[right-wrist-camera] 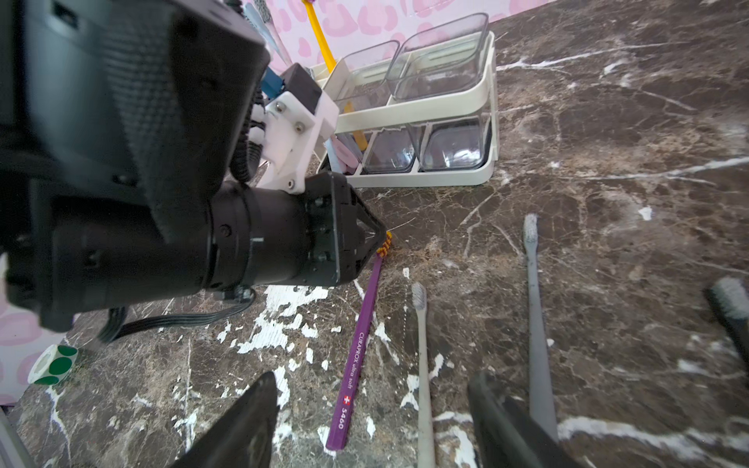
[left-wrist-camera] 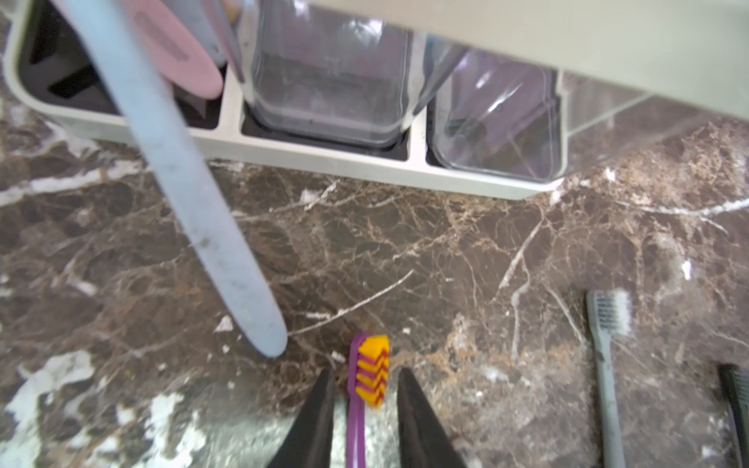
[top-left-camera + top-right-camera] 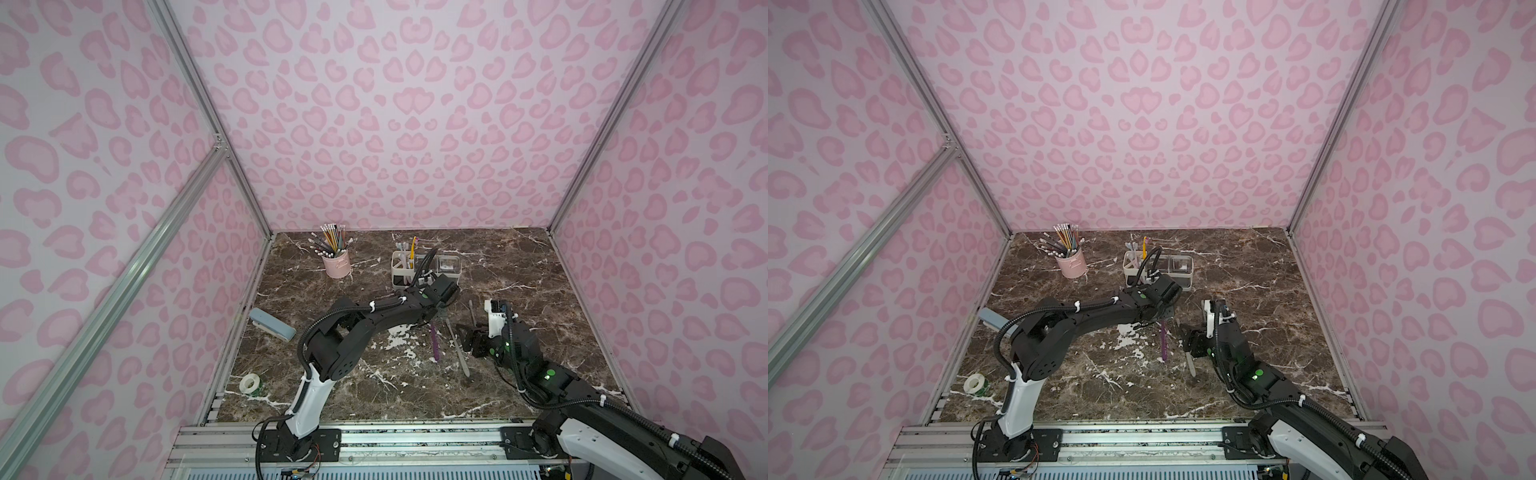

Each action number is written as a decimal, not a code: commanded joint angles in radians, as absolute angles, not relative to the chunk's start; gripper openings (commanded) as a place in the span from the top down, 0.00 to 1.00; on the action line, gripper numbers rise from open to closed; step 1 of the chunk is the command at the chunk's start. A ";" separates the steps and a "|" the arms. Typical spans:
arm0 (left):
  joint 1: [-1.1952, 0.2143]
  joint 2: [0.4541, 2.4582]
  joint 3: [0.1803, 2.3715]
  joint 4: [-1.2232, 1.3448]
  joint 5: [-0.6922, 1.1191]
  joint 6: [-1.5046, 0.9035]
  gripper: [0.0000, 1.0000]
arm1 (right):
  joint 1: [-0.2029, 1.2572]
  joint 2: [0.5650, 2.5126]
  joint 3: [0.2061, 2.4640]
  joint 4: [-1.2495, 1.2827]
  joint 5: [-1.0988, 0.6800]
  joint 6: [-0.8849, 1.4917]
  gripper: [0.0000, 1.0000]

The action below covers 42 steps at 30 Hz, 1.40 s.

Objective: Place the toothbrush into the toothbrush holder
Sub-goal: Pick up the toothbrush from the center of the board.

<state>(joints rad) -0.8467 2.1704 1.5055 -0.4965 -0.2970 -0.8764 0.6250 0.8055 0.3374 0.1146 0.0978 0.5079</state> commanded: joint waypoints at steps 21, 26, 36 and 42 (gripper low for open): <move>-0.842 2.256 1.549 -0.522 -0.271 -0.847 0.74 | 0.624 0.781 0.321 0.144 0.103 0.511 0.22; -0.841 2.252 1.548 -0.517 -0.274 -0.846 0.83 | 0.626 0.780 0.322 0.139 0.100 0.513 0.22; -0.841 2.225 1.535 -0.518 -0.279 -0.845 0.88 | 0.625 0.808 0.309 0.158 0.064 0.526 0.22; -0.841 2.173 1.511 -0.511 -0.267 -0.844 0.91 | 0.626 0.796 0.310 0.160 0.068 0.525 0.21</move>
<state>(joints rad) -0.8406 2.2047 1.5196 -0.5163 -0.2737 -0.8444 0.6254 0.8024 0.3058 0.1230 0.0753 0.5163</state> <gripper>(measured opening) 0.121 0.784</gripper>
